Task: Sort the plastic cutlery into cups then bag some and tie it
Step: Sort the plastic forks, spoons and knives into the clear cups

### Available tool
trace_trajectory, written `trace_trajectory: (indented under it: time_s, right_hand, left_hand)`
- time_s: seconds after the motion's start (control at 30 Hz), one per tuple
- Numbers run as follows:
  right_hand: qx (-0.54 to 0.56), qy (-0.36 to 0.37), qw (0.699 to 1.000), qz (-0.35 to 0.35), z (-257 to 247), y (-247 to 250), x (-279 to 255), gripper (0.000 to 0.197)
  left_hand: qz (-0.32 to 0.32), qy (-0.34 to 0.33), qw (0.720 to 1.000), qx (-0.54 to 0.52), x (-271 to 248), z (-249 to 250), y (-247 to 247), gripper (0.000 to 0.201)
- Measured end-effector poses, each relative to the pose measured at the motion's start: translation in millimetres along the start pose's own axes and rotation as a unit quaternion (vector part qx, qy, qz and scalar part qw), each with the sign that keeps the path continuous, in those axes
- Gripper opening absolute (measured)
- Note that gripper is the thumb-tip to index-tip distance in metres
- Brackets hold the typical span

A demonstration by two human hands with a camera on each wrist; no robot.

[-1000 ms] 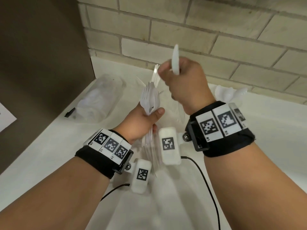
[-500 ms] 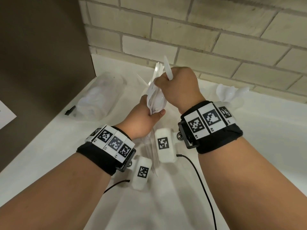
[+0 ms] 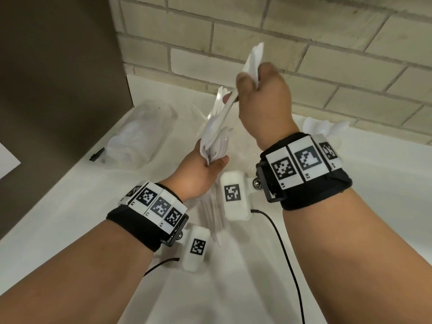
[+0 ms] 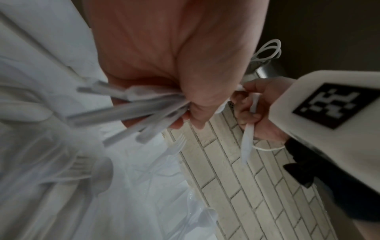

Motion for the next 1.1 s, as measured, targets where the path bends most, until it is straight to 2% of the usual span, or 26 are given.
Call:
trace_trajectory:
  time_s: [0.1, 0.17, 0.23, 0.3, 0.37, 0.43, 0.53, 0.63, 0.73, 0.83, 0.93, 0.97, 1.0, 1.1]
  right_hand:
    - [0.096, 0.022, 0.994, 0.043, -13, 16, 5, 0.009]
    - [0.096, 0.059, 0.992, 0.052, -20, 23, 8, 0.003]
    - [0.091, 0.065, 0.993, 0.047, -18, 25, 10, 0.006]
    - [0.129, 0.018, 0.991, 0.038, -2, 22, 13, 0.018]
    - [0.181, -0.042, 0.983, 0.017, 17, 12, 15, 0.027]
    - [0.172, -0.062, 0.983, -0.005, 30, -2, 21, 0.03]
    - [0.158, -0.054, 0.985, -0.03, 39, -24, 38, 0.031]
    - [0.23, -0.036, 0.972, -0.024, 48, -45, 56, 0.025]
    - [0.279, -0.032, 0.96, 0.002, 65, -61, 69, 0.026]
    - [0.29, -0.086, 0.952, 0.04, 99, -72, 75, 0.029]
    - [0.233, -0.145, 0.961, 0.025, 131, -86, 75, 0.019]
    - [0.192, -0.155, 0.969, 0.017, 138, -88, 76, 0.022]
    - [0.153, -0.162, 0.975, 0.013, 141, -88, 76, 0.032]
    - [0.126, -0.158, 0.979, -0.003, 134, -82, 78, 0.057]
  left_hand:
    - [-0.025, 0.001, 0.996, -0.087, -5, 0, -4, 0.03]
    - [-0.047, 0.006, 0.988, -0.15, -9, 3, -4, 0.027]
    - [-0.075, 0.025, 0.963, -0.256, -11, 1, -6, 0.028]
    - [-0.109, 0.038, 0.926, -0.36, -14, 1, -8, 0.019]
    - [-0.132, 0.043, 0.901, -0.412, -15, -1, -8, 0.016]
    - [-0.129, 0.054, 0.896, -0.422, -15, -7, -4, 0.015]
    - [-0.097, 0.084, 0.899, -0.419, -14, -20, 6, 0.016]
    - [-0.078, 0.092, 0.888, -0.443, -14, -30, 16, 0.022]
    - [-0.074, 0.088, 0.876, -0.468, -12, -38, 26, 0.018]
    - [-0.078, 0.078, 0.874, -0.473, -11, -42, 34, 0.016]
    - [-0.081, 0.067, 0.88, -0.464, -10, -42, 40, 0.016]
    - [-0.081, 0.064, 0.881, -0.462, -10, -41, 41, 0.015]
    - [-0.08, 0.063, 0.881, -0.462, -9, -42, 40, 0.015]
    - [-0.083, 0.064, 0.88, -0.463, -7, -42, 37, 0.016]
Point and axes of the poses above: each hand's wrist, its own x-axis towards the middle knuckle, its own y-axis out of the back of the hand, z = x × y, the point moved 9 cm from there along x, towards the middle knuckle, and after that the axes turned 14 degrees about x, right-handed, at the moved point
